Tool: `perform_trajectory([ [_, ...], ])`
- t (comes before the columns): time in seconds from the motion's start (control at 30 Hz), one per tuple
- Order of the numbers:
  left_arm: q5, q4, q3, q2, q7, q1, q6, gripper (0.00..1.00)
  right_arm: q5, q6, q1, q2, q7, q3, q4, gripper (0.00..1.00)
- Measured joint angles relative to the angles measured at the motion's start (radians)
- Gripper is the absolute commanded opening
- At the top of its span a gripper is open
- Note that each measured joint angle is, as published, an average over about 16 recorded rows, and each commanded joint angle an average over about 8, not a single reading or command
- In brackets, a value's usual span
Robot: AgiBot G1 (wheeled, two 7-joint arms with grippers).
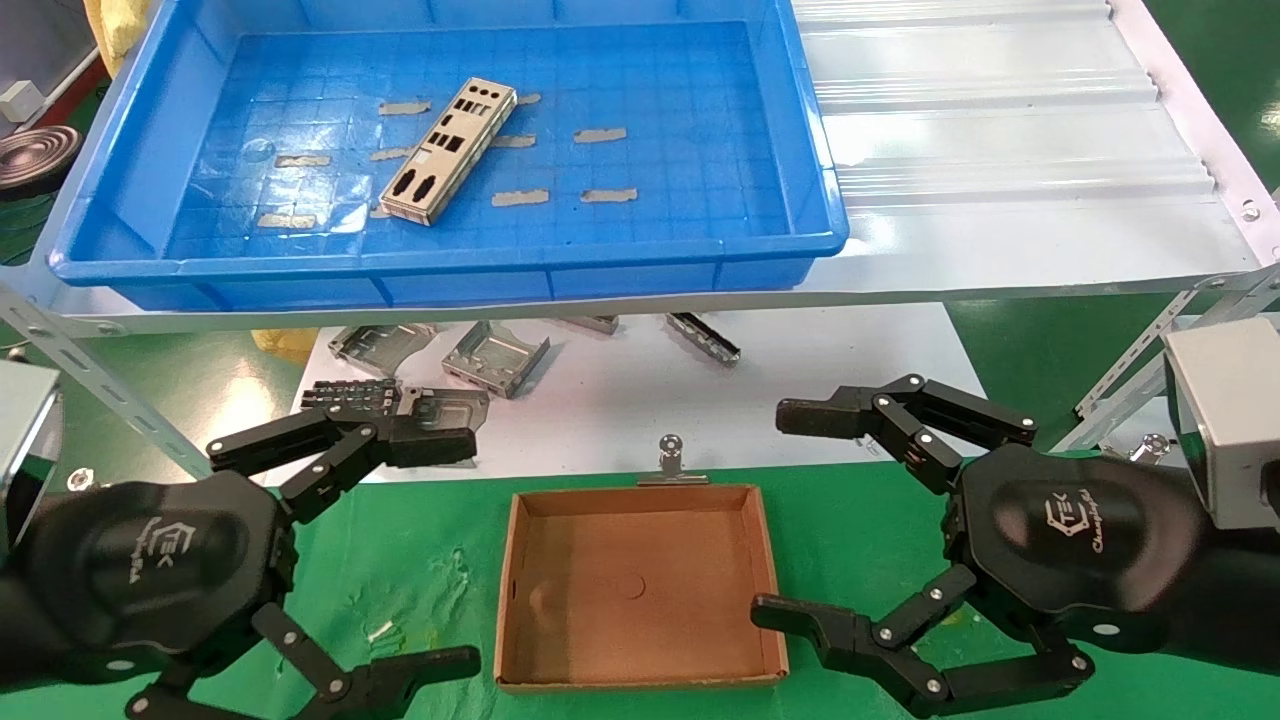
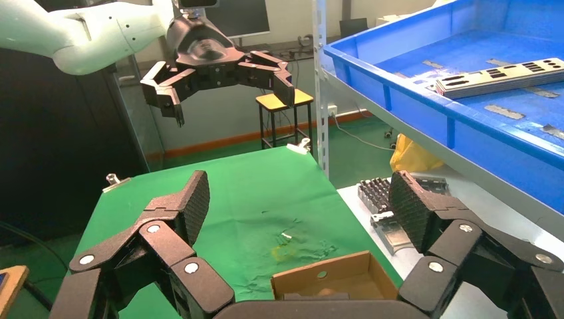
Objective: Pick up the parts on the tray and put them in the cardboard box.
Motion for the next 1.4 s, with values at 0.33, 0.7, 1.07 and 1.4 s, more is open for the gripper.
perform_trajectory([
  [0.33,0.000,0.000,0.000,0.000,0.000,0.000,0.000,1.00,0.000,0.000,0.000,0.000,0.000,0.000,0.000,0.00],
  [0.7,0.000,0.000,0.000,0.000,0.000,0.000,0.000,1.00,0.000,0.000,0.000,0.000,0.000,0.000,0.000,0.00],
  [1.07,0.000,0.000,0.000,0.000,0.000,0.000,0.000,1.00,0.000,0.000,0.000,0.000,0.000,0.000,0.000,0.00],
  [1.4,0.000,0.000,0.000,0.000,0.000,0.000,0.000,1.00,0.000,0.000,0.000,0.000,0.000,0.000,0.000,0.00],
])
